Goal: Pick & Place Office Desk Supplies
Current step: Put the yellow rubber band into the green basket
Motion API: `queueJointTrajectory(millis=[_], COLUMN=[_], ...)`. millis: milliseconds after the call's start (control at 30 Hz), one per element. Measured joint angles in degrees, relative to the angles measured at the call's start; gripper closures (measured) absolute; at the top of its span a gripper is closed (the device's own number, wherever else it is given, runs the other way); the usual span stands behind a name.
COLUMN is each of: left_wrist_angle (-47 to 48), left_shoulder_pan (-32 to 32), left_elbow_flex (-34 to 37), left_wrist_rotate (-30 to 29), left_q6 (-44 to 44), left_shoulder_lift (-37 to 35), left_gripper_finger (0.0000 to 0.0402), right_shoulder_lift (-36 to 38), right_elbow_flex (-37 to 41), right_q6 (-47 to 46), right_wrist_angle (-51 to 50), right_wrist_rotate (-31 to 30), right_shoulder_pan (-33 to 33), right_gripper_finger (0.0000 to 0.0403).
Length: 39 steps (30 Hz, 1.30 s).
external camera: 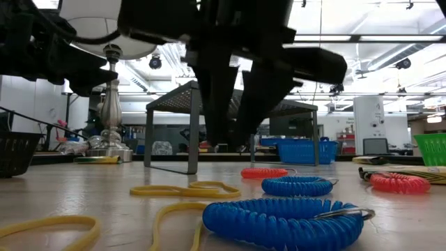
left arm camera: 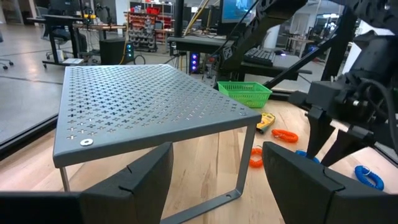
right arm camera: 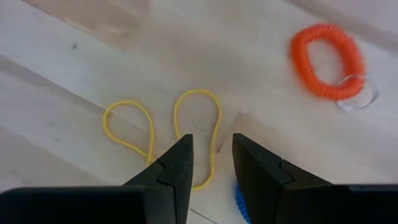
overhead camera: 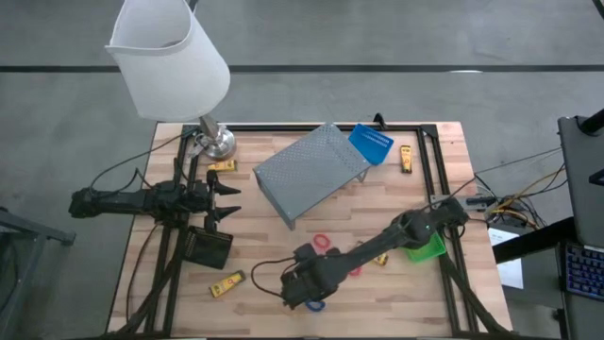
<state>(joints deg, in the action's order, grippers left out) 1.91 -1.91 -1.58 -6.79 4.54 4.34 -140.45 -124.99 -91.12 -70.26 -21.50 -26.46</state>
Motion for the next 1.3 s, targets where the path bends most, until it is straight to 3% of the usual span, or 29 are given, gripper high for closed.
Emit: queueJointTrajectory(millis=[833, 1300], left_wrist_angle=[0.0, 0.0], left_shoulder_pan=[0.0, 0.0], left_elbow_flex=[0.0, 0.0], left_wrist_rotate=[0.0, 0.0], left_q6=[0.0, 0.0], left_shoulder_lift=[0.0, 0.0], left_gripper_finger=[0.0148, 0.0149], right_shoulder_lift=[-0.6, -0.6], right_elbow_flex=[6.7, 6.8], right_q6=[-1.7, -0.2], right_wrist_angle=[6.2, 6.0], right_wrist_rotate=[2.3, 2.5], right_shoulder_pan=[0.2, 0.2], right_gripper_finger=[0.0298, 0.0384])
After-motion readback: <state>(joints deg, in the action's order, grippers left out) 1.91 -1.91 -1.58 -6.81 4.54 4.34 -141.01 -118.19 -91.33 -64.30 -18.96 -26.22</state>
